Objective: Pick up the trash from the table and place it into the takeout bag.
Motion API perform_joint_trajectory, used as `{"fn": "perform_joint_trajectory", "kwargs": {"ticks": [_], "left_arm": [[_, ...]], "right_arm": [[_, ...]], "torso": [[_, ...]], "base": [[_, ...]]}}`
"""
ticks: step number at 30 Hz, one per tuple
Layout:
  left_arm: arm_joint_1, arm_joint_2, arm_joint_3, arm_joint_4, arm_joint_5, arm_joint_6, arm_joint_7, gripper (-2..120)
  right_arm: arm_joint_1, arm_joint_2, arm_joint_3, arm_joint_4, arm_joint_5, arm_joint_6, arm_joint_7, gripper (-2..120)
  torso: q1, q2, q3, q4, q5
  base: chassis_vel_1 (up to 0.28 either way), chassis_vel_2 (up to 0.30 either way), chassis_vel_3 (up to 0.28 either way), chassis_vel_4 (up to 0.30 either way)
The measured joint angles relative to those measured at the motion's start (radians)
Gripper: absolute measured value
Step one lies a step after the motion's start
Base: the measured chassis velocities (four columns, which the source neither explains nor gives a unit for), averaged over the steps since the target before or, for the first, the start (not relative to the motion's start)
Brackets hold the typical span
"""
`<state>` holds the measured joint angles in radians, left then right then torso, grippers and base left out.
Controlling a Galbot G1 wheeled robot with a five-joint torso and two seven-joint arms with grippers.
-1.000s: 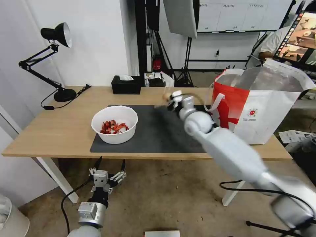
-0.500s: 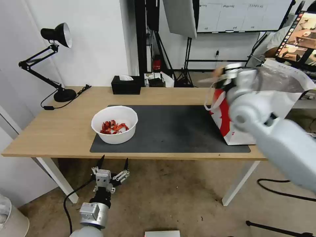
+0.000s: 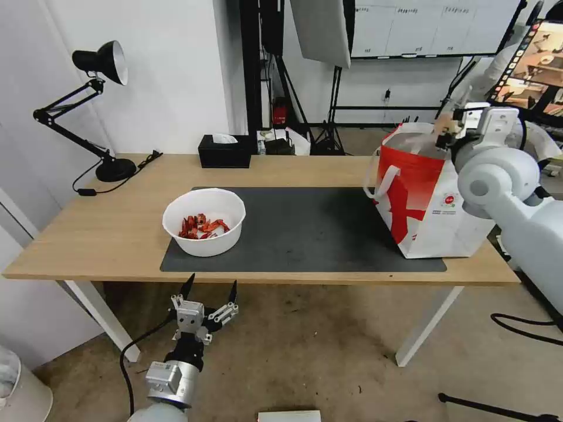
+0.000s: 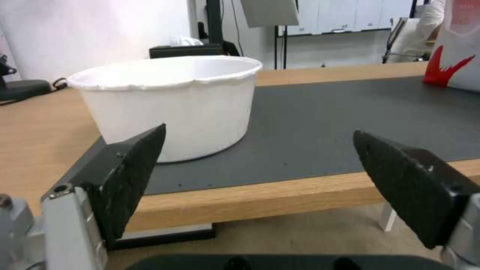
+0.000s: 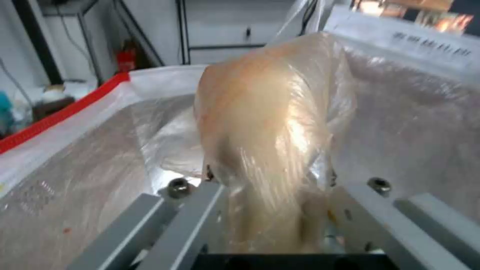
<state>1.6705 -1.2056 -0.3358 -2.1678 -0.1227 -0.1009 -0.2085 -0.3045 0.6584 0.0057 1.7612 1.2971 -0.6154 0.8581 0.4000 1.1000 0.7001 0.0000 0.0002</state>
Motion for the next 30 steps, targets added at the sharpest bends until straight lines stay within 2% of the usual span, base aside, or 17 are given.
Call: {"fn": "perform_joint_trajectory", "kwargs": {"ticks": [2, 3, 5, 9, 10, 13, 14, 19, 20, 22, 27, 30], "left_arm": [[0.001, -0.001, 0.003, -0.001, 0.003, 0.000, 0.002, 100], [0.001, -0.001, 0.003, -0.001, 0.003, 0.000, 0.002, 100], [0.001, -0.002, 0.004, -0.002, 0.005, 0.000, 0.004, 100], [0.001, -0.002, 0.005, -0.002, 0.007, 0.001, 0.005, 100], [0.001, -0.002, 0.005, -0.002, 0.007, 0.001, 0.005, 100], [0.003, -0.001, 0.005, -0.005, 0.007, 0.001, 0.005, 100], [0.003, -0.001, 0.005, -0.005, 0.007, 0.001, 0.005, 100], [0.005, 0.000, 0.006, -0.006, 0.008, 0.002, 0.006, 100], [0.005, 0.000, 0.006, -0.006, 0.008, 0.002, 0.006, 100], [0.006, 0.000, 0.006, -0.008, 0.008, 0.003, 0.006, 100], [0.006, -0.001, 0.006, -0.015, 0.008, 0.005, 0.009, 100], [0.013, 0.004, -0.001, -0.030, 0.002, 0.018, 0.054, 100]], "right_arm": [[0.019, -0.008, 0.001, 0.000, 0.062, -0.038, 0.014, 24], [0.019, -0.008, 0.001, 0.000, 0.062, -0.038, 0.014, 24], [0.038, -0.016, 0.001, 0.001, 0.095, -0.064, 0.020, 34], [0.049, -0.022, -0.003, -0.001, 0.100, -0.073, 0.024, 48], [0.049, -0.022, -0.003, -0.001, 0.100, -0.073, 0.024, 48], [0.051, -0.028, -0.005, -0.001, 0.099, -0.074, 0.027, 65], [0.051, -0.028, -0.005, -0.001, 0.099, -0.074, 0.027, 65], [0.052, -0.034, -0.009, 0.009, 0.099, -0.074, 0.027, 86], [0.052, -0.034, -0.009, 0.009, 0.099, -0.074, 0.027, 86], [0.049, -0.037, -0.010, 0.011, 0.098, -0.073, 0.027, 96], [0.031, -0.042, -0.006, 0.025, 0.097, -0.071, 0.026, 100], [-0.001, -0.046, 0.001, 0.049, 0.095, -0.043, 0.010, 100]], "torso": [[0.000, 0.000, 0.000, 0.0000, -0.0004], [0.000, 0.000, 0.000, 0.0000, -0.0004], [0.000, 0.000, 0.000, 0.0000, -0.0003], [0.000, 0.000, 0.000, 0.0000, -0.0003], [0.000, 0.000, 0.000, 0.0000, -0.0003], [0.000, 0.000, 0.000, -0.0001, -0.0002], [0.000, 0.000, 0.000, -0.0001, -0.0002], [0.000, 0.000, 0.000, 0.0000, -0.0002], [0.000, 0.000, 0.000, 0.0000, -0.0002], [0.000, 0.000, 0.000, 0.0000, -0.0003], [0.000, 0.000, 0.000, 0.0000, -0.0002], [0.000, 0.000, 0.000, 0.0001, -0.0002]], "base": [[0.000, 0.000, 0.000, 0.000], [0.000, 0.000, 0.000, 0.000], [0.000, 0.000, 0.000, 0.000], [0.000, 0.000, 0.000, 0.000], [0.000, 0.000, 0.000, 0.000], [0.000, 0.000, 0.000, 0.000], [0.000, 0.000, 0.000, 0.000], [0.000, 0.000, 0.000, 0.000], [0.000, 0.000, 0.000, 0.000], [0.000, 0.000, 0.000, 0.000], [0.000, 0.000, 0.000, 0.000], [0.000, 0.000, 0.000, 0.000]]}}
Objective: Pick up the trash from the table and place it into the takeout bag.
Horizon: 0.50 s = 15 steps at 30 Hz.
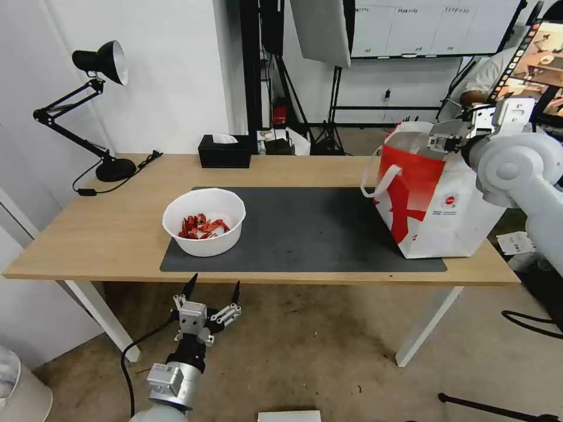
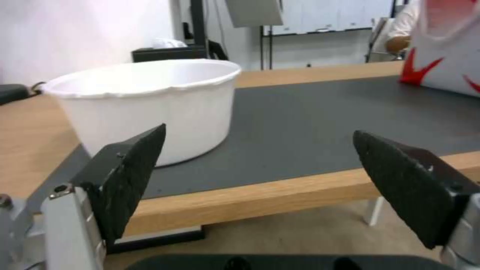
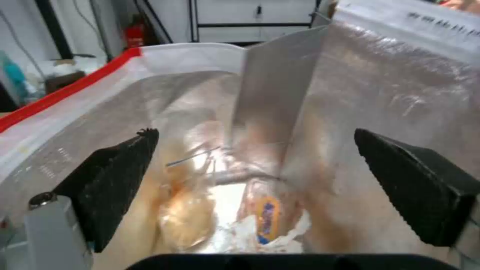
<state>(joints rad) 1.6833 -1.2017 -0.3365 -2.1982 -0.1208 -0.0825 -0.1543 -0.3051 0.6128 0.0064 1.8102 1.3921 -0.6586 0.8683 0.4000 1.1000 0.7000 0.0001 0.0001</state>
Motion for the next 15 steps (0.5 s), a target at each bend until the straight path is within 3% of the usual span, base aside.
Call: {"fn": "perform_joint_trajectory", "kwargs": {"ticks": [4, 7, 8, 11, 12, 15], "left_arm": [[-0.005, 0.001, 0.000, -0.011, -0.003, 0.005, 0.007, 100], [-0.011, -0.001, 0.000, -0.013, -0.004, 0.006, 0.006, 100], [-0.011, -0.001, 0.000, -0.013, -0.004, 0.006, 0.006, 100], [-0.004, -0.019, 0.001, -0.010, -0.001, -0.007, 0.005, 100], [-0.004, -0.019, 0.001, -0.010, -0.001, -0.007, 0.005, 100], [0.045, -0.059, -0.028, -0.016, 0.026, -0.039, 0.002, 100]], "right_arm": [[-0.038, -0.006, 0.027, 0.030, -0.002, 0.083, -0.072, 100], [-0.136, -0.036, 0.080, 0.104, -0.030, 0.276, -0.256, 100], [-0.136, -0.036, 0.080, 0.104, -0.030, 0.276, -0.256, 100], [-0.277, -0.089, 0.120, 0.189, -0.142, 0.442, -0.459, 100], [-0.277, -0.089, 0.120, 0.189, -0.142, 0.442, -0.459, 100], [-0.421, -0.086, 0.136, 0.258, -0.222, 0.562, -0.605, 100]], "torso": [[0.000, 0.000, 0.000, 0.0000, -0.0001], [0.000, 0.000, 0.000, 0.0001, -0.0002], [0.000, 0.000, 0.000, 0.0001, -0.0002], [0.000, 0.000, 0.000, -0.0003, -0.0002], [0.000, 0.000, 0.000, -0.0003, -0.0002], [0.000, 0.000, 0.000, -0.0002, 0.0000]], "base": [[0.000, 0.000, 0.000, 0.000], [0.000, 0.000, 0.000, 0.000], [0.000, 0.000, 0.000, 0.000], [0.000, 0.000, 0.000, 0.000], [0.000, 0.000, 0.000, 0.000], [0.000, 0.000, 0.000, 0.000]]}}
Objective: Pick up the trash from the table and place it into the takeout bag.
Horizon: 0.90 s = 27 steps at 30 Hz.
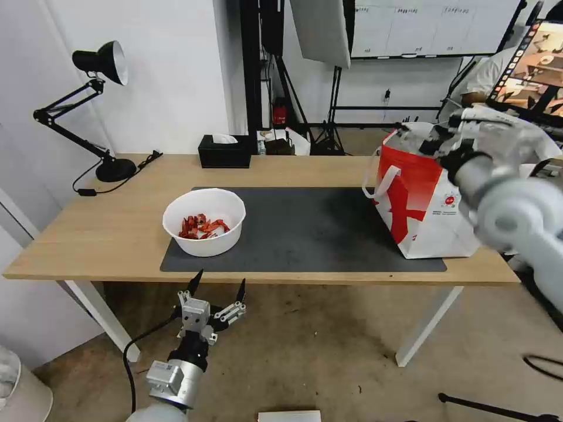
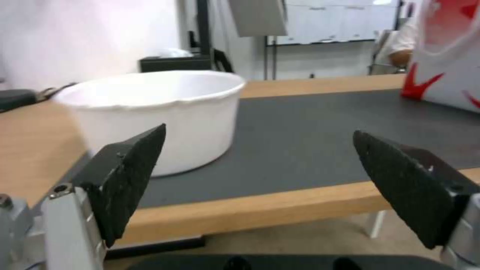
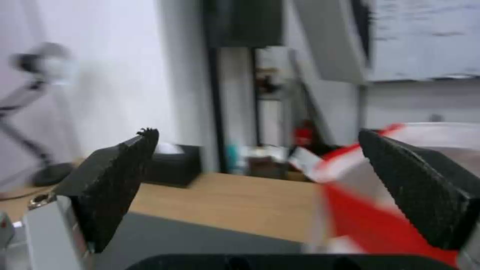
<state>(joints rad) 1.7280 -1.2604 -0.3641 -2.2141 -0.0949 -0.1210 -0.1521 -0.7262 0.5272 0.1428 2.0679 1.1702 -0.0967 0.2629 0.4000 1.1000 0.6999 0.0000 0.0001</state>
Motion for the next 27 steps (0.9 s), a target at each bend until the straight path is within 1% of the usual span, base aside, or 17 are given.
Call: {"fn": "perform_joint_trajectory", "kwargs": {"ticks": [1, 2, 3, 4, 5, 7, 8, 9, 10, 12, 13, 16, 17, 20, 21, 23, 27], "left_arm": [[0.016, -0.013, -0.009, -0.003, 0.009, -0.011, -0.001, 100], [0.016, -0.013, -0.009, -0.003, 0.009, -0.011, -0.001, 100], [0.033, -0.028, -0.018, -0.007, 0.022, -0.022, -0.002, 100], [0.042, -0.036, -0.020, -0.009, 0.029, -0.027, -0.002, 100], [0.042, -0.036, -0.020, -0.009, 0.029, -0.027, -0.002, 100], [0.049, -0.044, -0.020, -0.010, 0.038, -0.030, -0.002, 100], [0.052, -0.047, -0.020, -0.010, 0.042, -0.030, -0.002, 100], [0.052, -0.047, -0.020, -0.010, 0.042, -0.030, -0.002, 100], [0.053, -0.048, -0.019, -0.010, 0.045, -0.031, -0.002, 100], [0.057, -0.050, -0.019, -0.001, 0.050, -0.031, -0.002, 100], [0.057, -0.050, -0.019, -0.001, 0.050, -0.031, -0.002, 100], [0.067, -0.051, -0.020, 0.012, 0.060, -0.031, -0.003, 100], [0.067, -0.051, -0.020, 0.012, 0.060, -0.031, -0.003, 100], [0.077, -0.056, -0.016, 0.026, 0.075, -0.029, -0.002, 100], [0.077, -0.056, -0.016, 0.026, 0.075, -0.029, -0.002, 100], [0.083, -0.062, -0.011, 0.032, 0.086, -0.028, -0.001, 100], [0.087, -0.066, -0.008, 0.032, 0.092, -0.027, -0.001, 100]], "right_arm": [[-0.037, 0.009, 0.004, 0.011, -0.026, 0.030, -0.036, 100], [-0.037, 0.009, 0.004, 0.011, -0.026, 0.030, -0.036, 100], [-0.103, 0.024, 0.019, 0.028, -0.071, 0.075, -0.080, 100], [-0.175, 0.043, 0.050, 0.041, -0.116, 0.110, -0.111, 100], [-0.175, 0.043, 0.050, 0.041, -0.116, 0.110, -0.111, 100], [-0.308, 0.082, 0.114, 0.055, -0.183, 0.156, -0.151, 100], [-0.402, 0.111, 0.158, 0.057, -0.229, 0.186, -0.175, 100], [-0.402, 0.111, 0.158, 0.057, -0.229, 0.186, -0.175, 100], [-0.477, 0.137, 0.199, 0.056, -0.271, 0.207, -0.194, 100], [-0.660, 0.217, 0.311, 0.045, -0.377, 0.245, -0.229, 100], [-0.660, 0.217, 0.311, 0.045, -0.377, 0.245, -0.229, 100], [-0.844, 0.313, 0.383, 0.036, -0.473, 0.261, -0.245, 100], [-0.844, 0.313, 0.383, 0.036, -0.473, 0.261, -0.245, 100], [-0.956, 0.390, 0.397, 0.025, -0.540, 0.262, -0.249, 100], [-0.956, 0.390, 0.397, 0.025, -0.540, 0.262, -0.249, 100], [-0.987, 0.426, 0.386, 0.020, -0.569, 0.262, -0.250, 100], [-0.991, 0.440, 0.373, 0.018, -0.579, 0.262, -0.251, 100]], "torso": [[0.000, 0.000, 0.000, 0.0007, -0.0001], [0.000, 0.000, 0.000, 0.0007, -0.0001], [0.000, 0.000, 0.000, 0.0009, -0.0002], [0.000, 0.000, 0.000, 0.0008, -0.0001], [0.000, 0.000, 0.000, 0.0008, -0.0001], [0.000, 0.000, 0.000, 0.0002, -0.0003], [0.000, 0.000, 0.000, -0.0001, 0.0003], [0.000, 0.000, 0.000, -0.0001, 0.0003], [0.000, 0.000, 0.000, -0.0002, 0.0004], [0.000, 0.000, 0.000, -0.0003, -0.0002], [0.000, 0.000, 0.000, -0.0003, -0.0002], [0.000, 0.000, 0.000, -0.0002, -0.0001], [0.000, 0.000, 0.000, -0.0002, -0.0001], [0.000, 0.000, 0.000, -0.0003, -0.0001], [0.000, 0.000, 0.000, -0.0003, -0.0001], [0.000, 0.000, 0.000, -0.0001, -0.0003], [0.000, 0.000, 0.000, 0.0000, -0.0001]], "base": [[0.000, 0.000, 0.000, 0.000], [0.000, 0.000, 0.000, 0.000], [0.000, 0.000, 0.000, 0.000], [0.000, 0.000, 0.000, 0.000], [0.000, 0.000, 0.000, 0.000], [0.000, 0.000, 0.000, 0.000], [0.000, 0.000, 0.000, 0.000], [0.000, 0.000, 0.000, 0.000], [0.000, 0.000, 0.000, 0.000], [0.000, 0.000, 0.000, 0.000], [0.000, 0.000, 0.000, 0.000], [0.000, 0.000, 0.000, 0.000], [0.000, 0.000, 0.000, 0.000], [0.000, 0.000, 0.000, 0.000], [0.000, 0.000, 0.000, 0.000], [0.000, 0.000, 0.000, 0.000], [0.000, 0.000, 0.000, 0.000]]}}
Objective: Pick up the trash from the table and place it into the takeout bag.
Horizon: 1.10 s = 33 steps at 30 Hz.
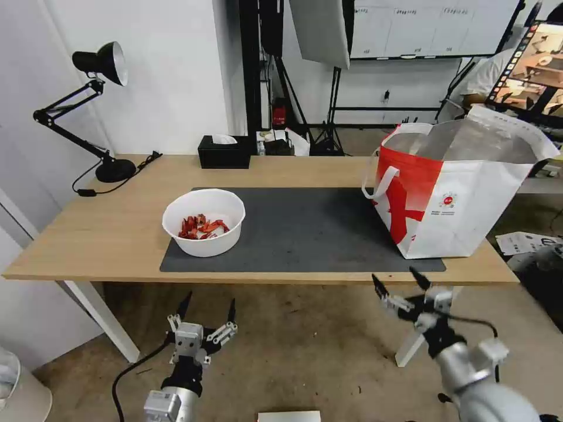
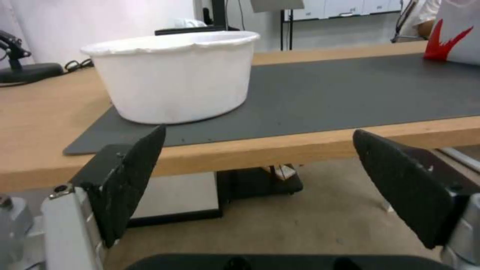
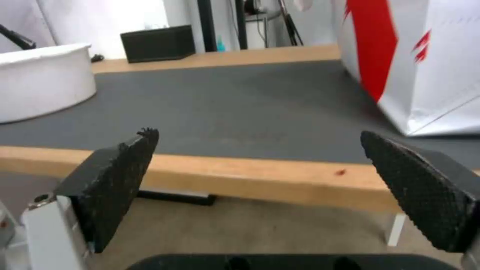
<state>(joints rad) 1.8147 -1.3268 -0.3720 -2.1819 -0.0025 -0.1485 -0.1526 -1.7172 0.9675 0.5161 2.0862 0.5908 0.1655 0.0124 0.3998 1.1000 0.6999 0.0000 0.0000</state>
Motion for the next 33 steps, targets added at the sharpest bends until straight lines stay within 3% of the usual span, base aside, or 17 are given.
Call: {"fn": "perform_joint_trajectory", "kwargs": {"ticks": [33], "left_arm": [[-0.004, -0.006, -0.016, -0.007, -0.009, 0.012, -0.010, 100]], "right_arm": [[0.025, 0.039, -0.068, -0.023, -0.106, 0.015, 0.043, 100]], "torso": [[0.000, 0.000, 0.000, 0.0001, 0.0000]], "base": [[0.000, 0.000, 0.000, 0.000]]}}
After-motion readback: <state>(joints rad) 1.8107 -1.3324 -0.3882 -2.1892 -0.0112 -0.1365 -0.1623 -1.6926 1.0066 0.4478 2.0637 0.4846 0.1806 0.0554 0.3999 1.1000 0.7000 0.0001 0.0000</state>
